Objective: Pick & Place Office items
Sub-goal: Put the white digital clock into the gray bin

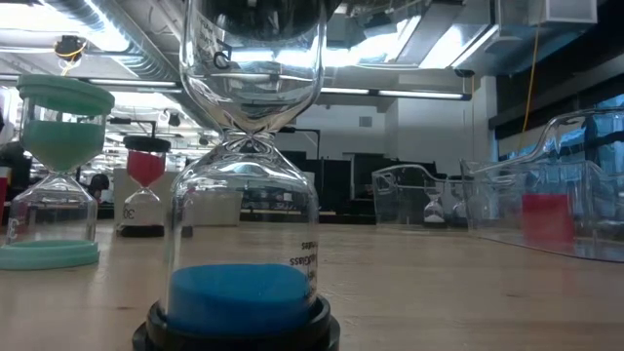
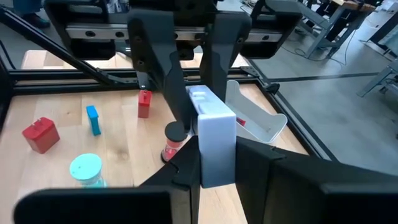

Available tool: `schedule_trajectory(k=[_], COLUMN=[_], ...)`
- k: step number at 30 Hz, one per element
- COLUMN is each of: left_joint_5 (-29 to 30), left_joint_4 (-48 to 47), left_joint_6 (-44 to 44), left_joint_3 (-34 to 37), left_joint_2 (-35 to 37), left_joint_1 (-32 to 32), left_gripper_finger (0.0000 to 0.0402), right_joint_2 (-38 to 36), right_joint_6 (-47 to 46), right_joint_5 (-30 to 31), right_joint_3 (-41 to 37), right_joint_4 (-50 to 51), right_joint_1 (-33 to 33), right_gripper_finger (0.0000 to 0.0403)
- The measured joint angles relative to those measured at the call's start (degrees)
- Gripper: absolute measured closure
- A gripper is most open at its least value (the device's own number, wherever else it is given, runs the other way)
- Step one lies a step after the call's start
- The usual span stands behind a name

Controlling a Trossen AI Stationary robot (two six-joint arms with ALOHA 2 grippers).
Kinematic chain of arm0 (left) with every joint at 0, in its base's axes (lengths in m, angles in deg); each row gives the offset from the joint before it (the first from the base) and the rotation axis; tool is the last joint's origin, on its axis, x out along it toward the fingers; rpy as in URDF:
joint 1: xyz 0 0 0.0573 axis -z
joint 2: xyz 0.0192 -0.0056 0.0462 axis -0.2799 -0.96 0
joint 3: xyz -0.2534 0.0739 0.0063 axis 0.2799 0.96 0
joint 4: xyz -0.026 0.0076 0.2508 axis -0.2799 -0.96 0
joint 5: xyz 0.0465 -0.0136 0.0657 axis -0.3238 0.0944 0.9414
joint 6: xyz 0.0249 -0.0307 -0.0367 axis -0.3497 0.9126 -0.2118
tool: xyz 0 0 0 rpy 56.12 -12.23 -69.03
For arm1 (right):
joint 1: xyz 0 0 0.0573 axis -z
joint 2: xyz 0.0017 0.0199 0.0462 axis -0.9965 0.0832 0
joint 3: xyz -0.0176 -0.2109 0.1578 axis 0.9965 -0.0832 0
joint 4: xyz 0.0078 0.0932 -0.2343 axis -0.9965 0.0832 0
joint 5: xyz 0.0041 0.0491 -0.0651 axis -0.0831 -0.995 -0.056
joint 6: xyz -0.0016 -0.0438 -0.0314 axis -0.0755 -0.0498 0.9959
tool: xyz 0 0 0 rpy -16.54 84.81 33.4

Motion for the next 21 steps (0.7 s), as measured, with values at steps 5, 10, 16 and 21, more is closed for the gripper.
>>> schedule_trajectory(k=[5, 10, 16, 21], left_joint_5=[-0.6, -0.8, -1.9, -1.0], left_joint_4=[0.0, -0.1, -0.6, -2.7], left_joint_6=[0.9, 1.0, 1.0, 1.1], left_joint_3=[0.0, 0.0, 0.0, 0.0], left_joint_2=[0.0, 0.0, 0.0, 0.0], left_joint_1=[0.0, 0.0, 0.1, 0.0], left_gripper_finger=[0.0338, 0.0332, 0.0336, 0.0335], right_joint_2=[0.0, 0.0, -0.1, -2.1], right_joint_6=[0.0, 0.0, -2.2, -7.5], right_joint_5=[0.0, -1.5, -9.5, -15.2], right_joint_3=[0.0, 0.0, 0.0, 0.0], right_joint_4=[-0.1, -0.1, 0.1, 1.6], right_joint_1=[0.0, 0.0, 0.3, 1.2], right_gripper_finger=[0.0333, 0.0324, 0.0285, 0.0227])
